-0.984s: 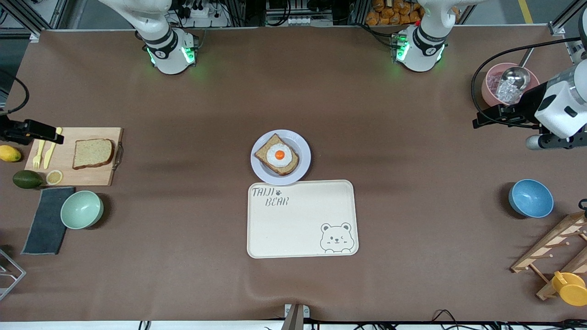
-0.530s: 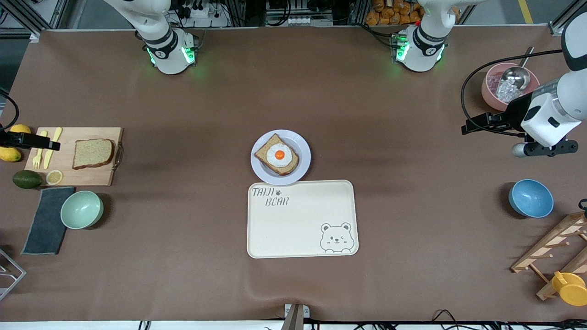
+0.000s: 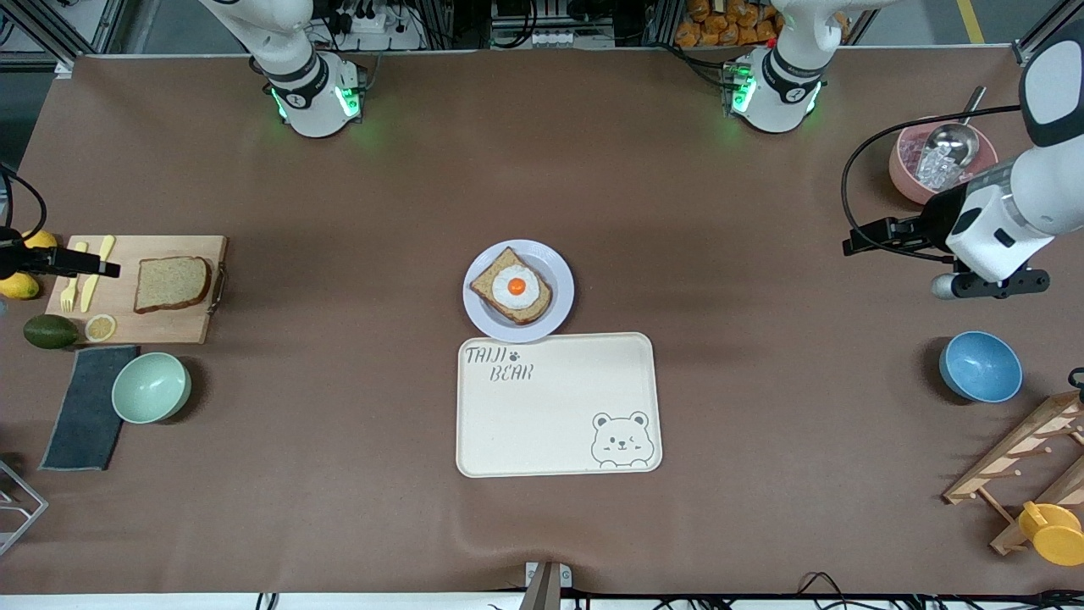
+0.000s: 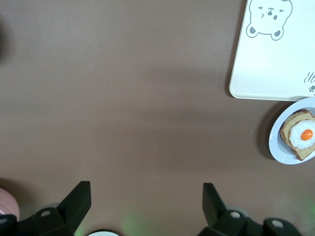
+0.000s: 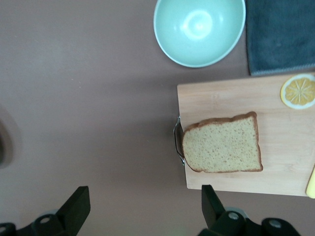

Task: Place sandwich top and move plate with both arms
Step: 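Lower the open right gripper around the bread slice's crust edge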

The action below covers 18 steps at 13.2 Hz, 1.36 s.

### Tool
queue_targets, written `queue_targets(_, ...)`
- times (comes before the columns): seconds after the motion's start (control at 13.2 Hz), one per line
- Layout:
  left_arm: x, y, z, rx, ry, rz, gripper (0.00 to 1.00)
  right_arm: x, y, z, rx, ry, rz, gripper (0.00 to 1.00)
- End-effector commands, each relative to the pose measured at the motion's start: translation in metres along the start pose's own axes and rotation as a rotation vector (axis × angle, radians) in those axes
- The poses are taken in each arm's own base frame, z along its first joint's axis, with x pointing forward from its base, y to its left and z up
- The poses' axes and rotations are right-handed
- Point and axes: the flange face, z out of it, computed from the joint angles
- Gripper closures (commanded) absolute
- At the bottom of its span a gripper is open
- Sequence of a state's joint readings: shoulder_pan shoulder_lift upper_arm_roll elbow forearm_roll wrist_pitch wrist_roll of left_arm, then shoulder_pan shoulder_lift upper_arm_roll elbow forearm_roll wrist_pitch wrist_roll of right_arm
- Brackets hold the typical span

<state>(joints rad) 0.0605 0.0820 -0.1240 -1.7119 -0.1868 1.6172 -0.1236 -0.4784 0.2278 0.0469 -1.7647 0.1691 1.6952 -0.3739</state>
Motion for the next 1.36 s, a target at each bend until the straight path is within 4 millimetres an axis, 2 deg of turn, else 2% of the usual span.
queue_targets(0.0,0.002,0.013,0.008,-0.032,0.003,0.008,0.00,0.000,0.026,0.017,0.039,0.001,-0.030,0.00)
queue_targets(0.15,0.005,0.017,0.013,-0.054,-0.008,0.009,0.00,0.003,0.056,0.033,0.059,0.012,-0.052,0.00)
queue_targets(0.3,0.008,0.017,0.016,-0.068,-0.007,0.006,0.00,0.006,0.069,0.044,0.060,0.020,-0.053,0.00)
queue_targets(0.45,0.010,0.021,0.021,-0.092,-0.021,-0.015,0.00,0.009,0.094,0.065,0.068,0.026,-0.097,0.00)
queue_targets(0.76,0.015,0.019,0.028,-0.098,-0.028,-0.021,0.00,0.010,0.132,0.090,0.068,0.054,-0.131,0.00)
queue_targets(0.91,0.016,0.019,0.029,-0.098,-0.030,-0.022,0.00,0.014,0.148,0.109,0.067,0.062,-0.138,0.03)
queue_targets(0.98,0.017,0.018,0.031,-0.098,-0.033,-0.024,0.00,0.011,0.162,0.120,0.075,0.064,-0.141,0.04)
queue_targets(1.06,0.018,0.018,0.032,-0.098,-0.036,-0.024,0.00,0.011,0.168,0.129,0.083,0.066,-0.168,0.04)
queue_targets(1.29,0.019,0.018,0.034,-0.098,-0.039,-0.025,0.00,0.012,0.176,0.147,0.119,0.074,-0.177,0.13)
